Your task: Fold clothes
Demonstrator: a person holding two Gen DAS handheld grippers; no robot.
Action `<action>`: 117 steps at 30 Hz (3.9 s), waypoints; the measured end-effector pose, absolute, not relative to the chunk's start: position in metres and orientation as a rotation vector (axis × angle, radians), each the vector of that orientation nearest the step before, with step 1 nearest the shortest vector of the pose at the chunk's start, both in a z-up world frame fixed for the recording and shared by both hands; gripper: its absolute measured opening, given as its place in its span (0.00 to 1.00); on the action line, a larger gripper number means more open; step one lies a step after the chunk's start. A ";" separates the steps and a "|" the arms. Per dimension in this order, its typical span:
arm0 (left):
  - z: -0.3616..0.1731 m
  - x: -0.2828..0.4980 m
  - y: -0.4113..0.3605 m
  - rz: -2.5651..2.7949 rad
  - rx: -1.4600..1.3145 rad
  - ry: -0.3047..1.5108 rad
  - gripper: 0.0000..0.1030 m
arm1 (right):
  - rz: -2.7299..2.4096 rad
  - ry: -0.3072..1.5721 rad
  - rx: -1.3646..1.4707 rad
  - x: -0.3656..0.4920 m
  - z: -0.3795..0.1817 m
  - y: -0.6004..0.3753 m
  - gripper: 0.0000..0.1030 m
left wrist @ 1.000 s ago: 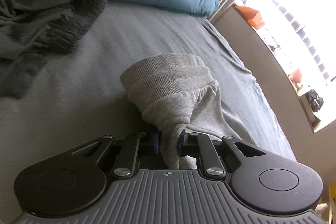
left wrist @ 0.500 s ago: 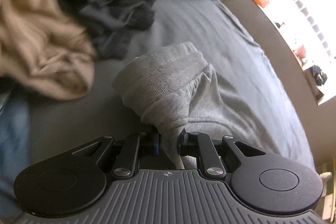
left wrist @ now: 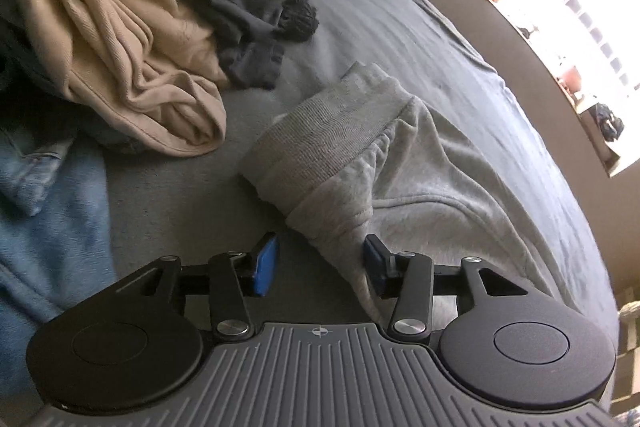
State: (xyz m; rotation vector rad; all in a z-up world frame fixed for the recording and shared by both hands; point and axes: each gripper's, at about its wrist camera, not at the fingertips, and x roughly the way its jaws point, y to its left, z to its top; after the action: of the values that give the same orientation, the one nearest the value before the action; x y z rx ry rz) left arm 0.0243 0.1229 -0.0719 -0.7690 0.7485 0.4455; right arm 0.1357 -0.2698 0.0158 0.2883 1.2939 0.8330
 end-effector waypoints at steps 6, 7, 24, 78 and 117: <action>-0.047 0.012 0.105 0.409 -0.596 0.699 0.45 | 1.101 0.990 -0.148 0.149 0.086 -0.157 0.44; -0.043 0.012 0.102 0.406 -0.554 0.681 0.47 | 1.118 0.974 -0.199 0.156 0.082 -0.137 0.44; -0.069 0.061 0.145 0.614 -0.421 0.655 0.64 | 1.099 1.157 -0.572 0.246 -0.060 0.038 0.39; -0.040 0.144 0.083 0.449 -0.203 0.571 0.62 | 0.736 0.850 -0.284 0.262 0.022 -0.149 0.53; -0.089 0.191 0.091 0.557 -0.052 0.666 0.61 | 0.740 0.781 -0.610 0.296 -0.040 -0.099 0.00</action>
State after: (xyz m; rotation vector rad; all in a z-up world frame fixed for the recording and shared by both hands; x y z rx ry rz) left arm 0.1914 0.0909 -0.0892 -0.0521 0.6660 0.5572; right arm 0.2958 -0.0987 -0.0404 -0.6096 0.7812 0.7399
